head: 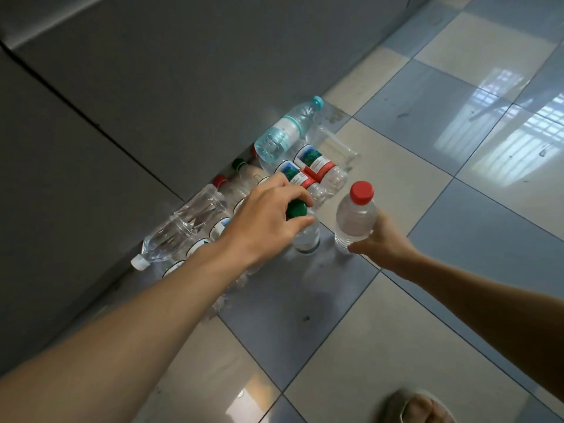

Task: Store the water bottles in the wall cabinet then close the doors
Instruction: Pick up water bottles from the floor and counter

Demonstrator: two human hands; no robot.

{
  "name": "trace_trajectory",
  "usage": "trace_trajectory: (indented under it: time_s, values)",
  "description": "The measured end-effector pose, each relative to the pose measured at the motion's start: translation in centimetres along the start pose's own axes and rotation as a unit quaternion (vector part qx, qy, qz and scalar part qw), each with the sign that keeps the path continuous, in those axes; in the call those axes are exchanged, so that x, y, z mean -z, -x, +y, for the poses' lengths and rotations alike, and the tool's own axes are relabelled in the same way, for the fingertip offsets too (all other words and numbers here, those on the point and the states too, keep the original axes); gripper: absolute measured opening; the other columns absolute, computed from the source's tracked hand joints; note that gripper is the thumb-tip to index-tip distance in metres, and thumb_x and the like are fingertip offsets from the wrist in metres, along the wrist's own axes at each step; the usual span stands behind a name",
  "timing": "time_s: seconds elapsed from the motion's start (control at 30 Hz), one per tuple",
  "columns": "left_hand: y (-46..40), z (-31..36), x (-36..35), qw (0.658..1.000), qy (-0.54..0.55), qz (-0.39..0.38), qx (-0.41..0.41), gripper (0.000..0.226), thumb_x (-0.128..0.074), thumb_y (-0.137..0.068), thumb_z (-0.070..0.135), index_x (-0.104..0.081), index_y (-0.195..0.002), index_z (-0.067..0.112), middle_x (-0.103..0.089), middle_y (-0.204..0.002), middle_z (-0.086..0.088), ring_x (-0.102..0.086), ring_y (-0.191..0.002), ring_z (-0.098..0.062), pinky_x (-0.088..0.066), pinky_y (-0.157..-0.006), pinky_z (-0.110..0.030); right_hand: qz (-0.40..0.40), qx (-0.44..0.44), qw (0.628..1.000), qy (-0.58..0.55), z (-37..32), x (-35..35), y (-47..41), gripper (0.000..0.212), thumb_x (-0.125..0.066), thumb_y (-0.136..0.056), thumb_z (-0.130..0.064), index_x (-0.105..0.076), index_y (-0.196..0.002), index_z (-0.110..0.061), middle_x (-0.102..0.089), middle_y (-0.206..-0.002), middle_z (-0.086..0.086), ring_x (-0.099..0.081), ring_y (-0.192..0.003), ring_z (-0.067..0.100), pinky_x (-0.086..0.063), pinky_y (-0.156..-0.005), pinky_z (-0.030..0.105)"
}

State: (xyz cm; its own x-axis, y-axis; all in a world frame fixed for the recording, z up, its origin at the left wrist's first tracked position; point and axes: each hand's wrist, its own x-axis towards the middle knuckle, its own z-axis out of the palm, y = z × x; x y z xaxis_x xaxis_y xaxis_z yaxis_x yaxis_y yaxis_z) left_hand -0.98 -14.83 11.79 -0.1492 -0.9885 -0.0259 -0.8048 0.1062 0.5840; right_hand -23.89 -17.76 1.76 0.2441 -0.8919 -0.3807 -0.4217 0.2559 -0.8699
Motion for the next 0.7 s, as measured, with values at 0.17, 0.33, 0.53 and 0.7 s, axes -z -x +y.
trace_trajectory:
  time_s: [0.17, 0.33, 0.53, 0.7]
  values:
    - [-0.8, 0.2, -0.9, 1.0, -0.003, 0.001, -0.017, 0.028, -0.081, -0.084, 0.027, -0.074, -0.11, 0.019, -0.056, -0.1, 0.001, -0.051, -0.093, -0.014, -0.036, -0.079, -0.02, 0.015, 0.007, 0.999, 0.049, 1.0, -0.4, 0.2, 0.07, -0.085, -0.074, -0.003, -0.052, -0.135, -0.015, -0.066, -0.119, 0.005, -0.065, -0.107, 0.023, -0.056, -0.091, 0.039]
    - [0.3, 0.1, -2.4, 0.997, 0.065, 0.036, 0.021, 0.037, -0.08, -0.084, 0.026, -0.068, -0.118, 0.018, -0.059, -0.113, 0.002, -0.052, -0.094, -0.008, -0.036, -0.081, -0.01, 0.001, 0.015, 0.998, 0.068, 0.6, -0.1, -0.1, 0.07, -0.084, -0.073, -0.001, -0.051, -0.133, -0.015, -0.065, -0.118, 0.007, -0.064, -0.109, 0.027, -0.055, -0.094, 0.045]
    - [2.3, -2.0, -6.5, 0.98, 0.131, 0.05, 0.139, 0.076, -0.088, -0.074, 0.035, -0.048, -0.138, 0.025, -0.049, -0.125, 0.009, -0.052, -0.11, -0.008, -0.043, -0.096, -0.021, -0.025, 0.006, 0.997, 0.078, 1.3, 0.9, -0.1, 0.072, -0.087, -0.074, -0.012, -0.049, -0.135, -0.013, -0.063, -0.124, 0.007, -0.062, -0.113, 0.025, -0.05, -0.102, 0.05]
    - [2.0, -2.9, -10.6, 0.936, 0.244, 0.075, 0.243, 0.08, -0.092, -0.068, 0.021, -0.048, -0.134, 0.024, -0.057, -0.131, 0.002, -0.057, -0.118, -0.021, -0.049, -0.102, -0.044, -0.029, 0.009, 0.996, 0.081, 2.2, 1.2, -0.5, 0.082, -0.09, -0.073, -0.016, -0.045, -0.141, -0.016, -0.061, -0.129, 0.002, -0.06, -0.119, 0.022, -0.051, -0.102, 0.044]
